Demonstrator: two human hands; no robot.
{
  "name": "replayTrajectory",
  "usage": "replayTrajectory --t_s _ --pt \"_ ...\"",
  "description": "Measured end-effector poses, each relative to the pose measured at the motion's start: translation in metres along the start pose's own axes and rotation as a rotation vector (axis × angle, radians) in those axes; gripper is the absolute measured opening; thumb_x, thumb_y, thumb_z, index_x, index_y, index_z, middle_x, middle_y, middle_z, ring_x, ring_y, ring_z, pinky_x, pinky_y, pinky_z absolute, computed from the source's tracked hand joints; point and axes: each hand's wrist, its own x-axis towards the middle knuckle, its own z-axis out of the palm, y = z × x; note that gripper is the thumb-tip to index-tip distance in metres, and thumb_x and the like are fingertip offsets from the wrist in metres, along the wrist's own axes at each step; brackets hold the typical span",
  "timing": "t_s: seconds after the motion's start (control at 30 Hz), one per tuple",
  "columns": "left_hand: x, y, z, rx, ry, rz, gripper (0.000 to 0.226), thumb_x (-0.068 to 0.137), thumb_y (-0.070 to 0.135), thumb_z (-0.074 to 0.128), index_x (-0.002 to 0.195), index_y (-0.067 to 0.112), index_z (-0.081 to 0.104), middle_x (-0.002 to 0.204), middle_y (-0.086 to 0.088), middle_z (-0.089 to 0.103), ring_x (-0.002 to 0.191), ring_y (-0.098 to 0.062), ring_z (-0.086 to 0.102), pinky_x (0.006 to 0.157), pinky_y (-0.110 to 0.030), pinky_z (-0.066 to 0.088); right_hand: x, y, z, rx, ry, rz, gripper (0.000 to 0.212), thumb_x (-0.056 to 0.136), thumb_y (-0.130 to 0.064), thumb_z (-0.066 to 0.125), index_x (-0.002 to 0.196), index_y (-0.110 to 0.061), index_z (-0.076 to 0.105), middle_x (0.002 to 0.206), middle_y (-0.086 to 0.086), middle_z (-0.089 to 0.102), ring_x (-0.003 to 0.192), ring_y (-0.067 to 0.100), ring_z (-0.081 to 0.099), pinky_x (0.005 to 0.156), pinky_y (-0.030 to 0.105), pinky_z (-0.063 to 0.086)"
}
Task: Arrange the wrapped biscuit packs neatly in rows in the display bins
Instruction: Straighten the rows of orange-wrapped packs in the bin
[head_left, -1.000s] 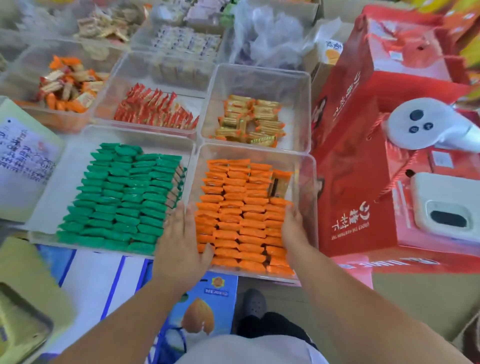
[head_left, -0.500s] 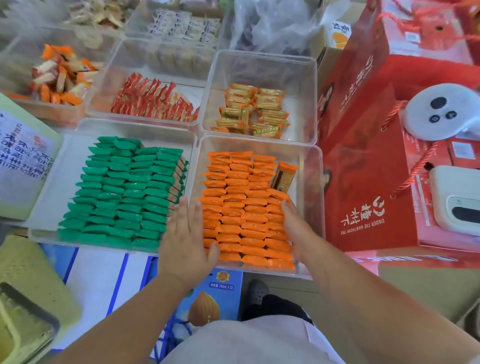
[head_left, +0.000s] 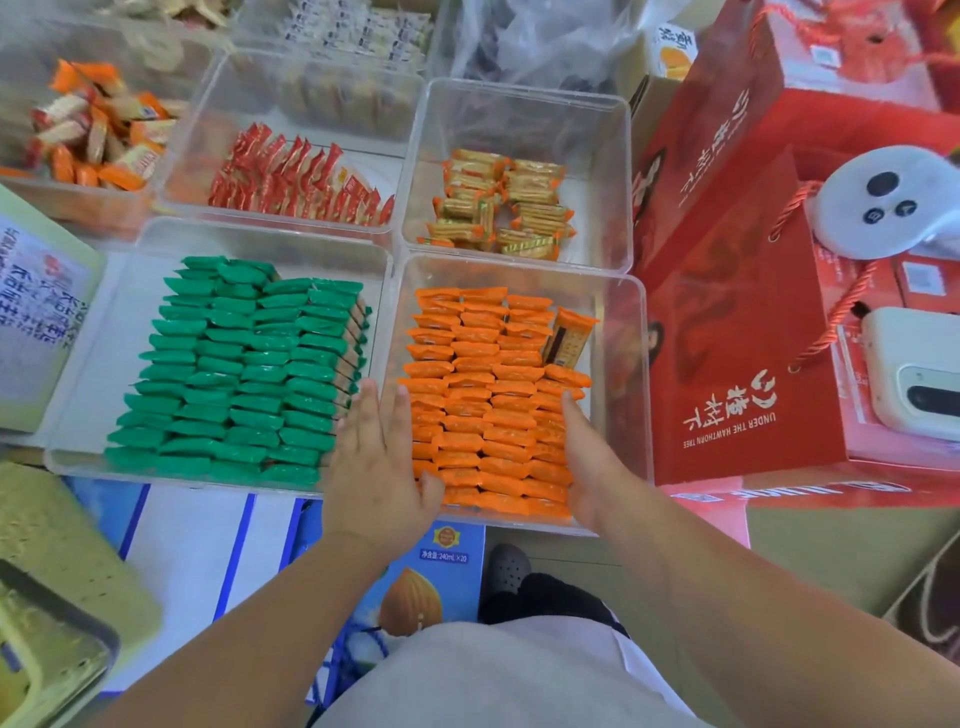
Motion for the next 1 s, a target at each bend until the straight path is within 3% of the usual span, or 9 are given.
replayTrajectory --t_s 0.1,0.2,0.27,0.37,0.47,0.67,0.77,0.9,1.0 --pt "0.001 0.0 -0.001 0.01 -0.004 -0.002 0.094 0.083 0.043 0.047 0.16 0.013 0.0 0.166 -0.021 -0.004 0.152 -0.037 0.006 0.122 -0.053 0.018 -0.007 -0.008 -0.005 -0.037 -0.004 0.01 0.072 0.086 -0.082 0.043 0.135 -0.031 0.06 0.116 0.005 0.075 0.101 0.026 0.074 0.08 0.048 0.061" --pt "0.001 0.0 -0.002 0.0 -0.023 -0.019 0.099 0.084 0.045 0.051 0.159 0.013 -0.004 0.166 -0.019 -0.004 0.153 -0.036 0.006 0.122 -0.053 0.019 -0.003 -0.018 -0.007 -0.166 0.153 -0.117 0.077 0.091 -0.077 0.04 0.153 -0.032 0.037 0.151 0.004 0.049 0.134 0.029 0.051 0.109 0.052 0.043" --pt "0.002 -0.001 -0.003 -0.002 -0.04 -0.021 0.104 0.084 0.049 0.054 0.159 0.013 -0.008 0.166 -0.018 -0.004 0.153 -0.035 0.005 0.122 -0.053 0.017 0.004 -0.028 -0.006 -0.212 0.288 -0.292 0.076 0.095 -0.071 0.04 0.158 -0.032 0.023 0.158 0.002 0.037 0.141 0.03 0.041 0.111 0.048 0.037" --pt "0.008 -0.001 -0.011 -0.044 -0.027 -0.025 0.11 0.082 0.054 0.062 0.158 0.014 -0.006 0.164 -0.02 0.007 0.151 -0.035 0.013 0.12 -0.052 0.024 0.017 -0.046 -0.005 -0.24 0.359 -0.445 0.072 0.094 -0.068 0.038 0.156 -0.034 0.027 0.157 0.003 0.04 0.138 0.031 0.044 0.11 0.047 0.037" --pt "0.03 -0.001 -0.023 -0.122 0.064 -0.056 0.108 0.08 0.051 0.069 0.158 0.013 0.004 0.158 -0.02 0.021 0.143 -0.034 0.026 0.113 -0.049 0.034 0.033 -0.055 0.0 -0.221 0.336 -0.374 0.072 0.096 -0.067 0.035 0.156 -0.028 0.029 0.157 0.006 0.041 0.14 0.032 0.042 0.113 0.054 0.036" --pt "0.087 0.001 -0.033 -0.086 0.02 -0.053 0.11 0.084 0.057 0.065 0.159 0.014 -0.003 0.166 -0.015 0.001 0.152 -0.032 0.008 0.123 -0.047 0.019 0.042 -0.052 0.017 -0.221 0.271 -0.306 0.076 0.096 -0.068 0.04 0.159 -0.031 0.018 0.159 0.006 0.036 0.141 0.032 0.039 0.11 0.049 0.036" --pt "0.108 0.007 -0.037 0.066 0.046 0.068 0.104 0.084 0.059 0.061 0.159 0.012 0.006 0.165 -0.019 0.006 0.152 -0.035 0.007 0.123 -0.052 0.01 0.047 -0.06 0.014 -0.289 0.259 -0.282 0.075 0.097 -0.066 0.04 0.158 -0.026 0.023 0.158 0.007 0.038 0.14 0.033 0.041 0.113 0.052 0.037" --pt "0.133 0.022 -0.04 0.183 0.024 0.263 0.09 0.086 0.063 0.054 0.157 0.019 0.02 0.164 -0.014 0.014 0.15 -0.034 0.012 0.122 -0.052 0.009 0.054 -0.073 0.008 -0.393 0.419 -0.526 0.067 0.1 -0.046 0.052 0.158 -0.028 0.025 0.157 0.007 0.041 0.142 0.03 0.04 0.115 0.049 0.034" --pt "0.153 0.036 -0.04 0.142 -0.017 0.308 0.086 0.087 0.061 0.055 0.156 0.019 0.023 0.164 -0.012 0.017 0.15 -0.031 0.015 0.123 -0.05 0.014 0.059 -0.084 0.008 -0.408 0.472 -0.639 0.068 0.099 -0.032 0.054 0.158 -0.036 0.02 0.15 0.004 0.048 0.124 0.029 0.053 0.101 0.041 0.044"
